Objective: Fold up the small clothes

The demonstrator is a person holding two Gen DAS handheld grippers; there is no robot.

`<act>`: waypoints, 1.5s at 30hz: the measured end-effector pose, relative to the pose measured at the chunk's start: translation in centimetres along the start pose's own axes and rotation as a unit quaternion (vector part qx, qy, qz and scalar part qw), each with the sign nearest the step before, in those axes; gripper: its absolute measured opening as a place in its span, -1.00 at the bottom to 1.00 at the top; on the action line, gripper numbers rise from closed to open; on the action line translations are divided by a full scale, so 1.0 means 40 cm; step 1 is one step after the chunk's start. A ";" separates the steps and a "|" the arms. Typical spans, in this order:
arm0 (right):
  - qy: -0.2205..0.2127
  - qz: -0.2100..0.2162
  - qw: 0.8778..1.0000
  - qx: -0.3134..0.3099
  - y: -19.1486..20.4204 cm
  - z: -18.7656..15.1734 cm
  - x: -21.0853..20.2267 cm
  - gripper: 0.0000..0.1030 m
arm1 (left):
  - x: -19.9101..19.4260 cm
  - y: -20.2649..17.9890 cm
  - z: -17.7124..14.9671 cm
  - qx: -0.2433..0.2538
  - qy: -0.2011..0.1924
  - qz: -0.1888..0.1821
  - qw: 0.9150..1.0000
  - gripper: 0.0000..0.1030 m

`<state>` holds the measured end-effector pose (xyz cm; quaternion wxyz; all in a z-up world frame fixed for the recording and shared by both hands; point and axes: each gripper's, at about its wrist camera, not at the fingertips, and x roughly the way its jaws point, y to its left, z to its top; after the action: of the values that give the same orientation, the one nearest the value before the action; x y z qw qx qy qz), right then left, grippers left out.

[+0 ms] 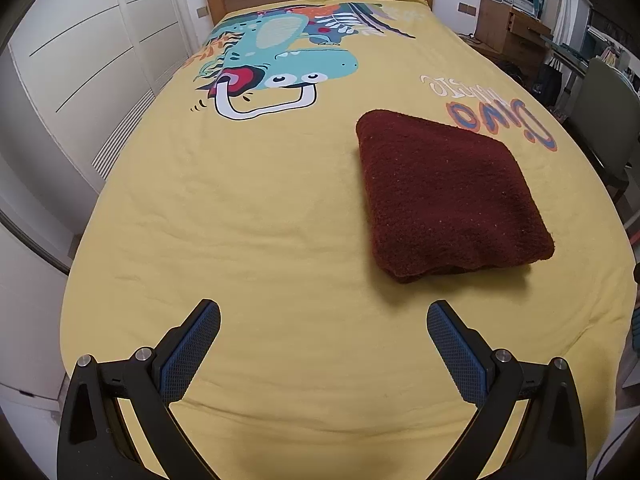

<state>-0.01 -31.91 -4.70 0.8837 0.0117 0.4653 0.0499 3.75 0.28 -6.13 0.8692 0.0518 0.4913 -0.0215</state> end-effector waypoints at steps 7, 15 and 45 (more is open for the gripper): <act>0.007 -0.003 1.000 -0.005 0.001 -0.005 0.007 0.99 | 0.012 -0.003 -0.010 0.005 0.008 0.001 1.000 0.98; 0.006 -0.004 1.000 -0.002 -0.005 -0.004 0.004 0.99 | 0.015 -0.014 -0.011 0.012 0.011 -0.001 1.000 0.98; 0.007 -0.009 1.000 -0.013 -0.011 0.006 -0.002 0.99 | 0.000 -0.020 0.002 0.013 0.004 -0.006 1.000 0.98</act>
<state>0.18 -32.34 -4.54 0.8809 -0.0047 0.4709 0.0480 3.75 -0.51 -6.15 0.8664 0.0602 0.4947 -0.0324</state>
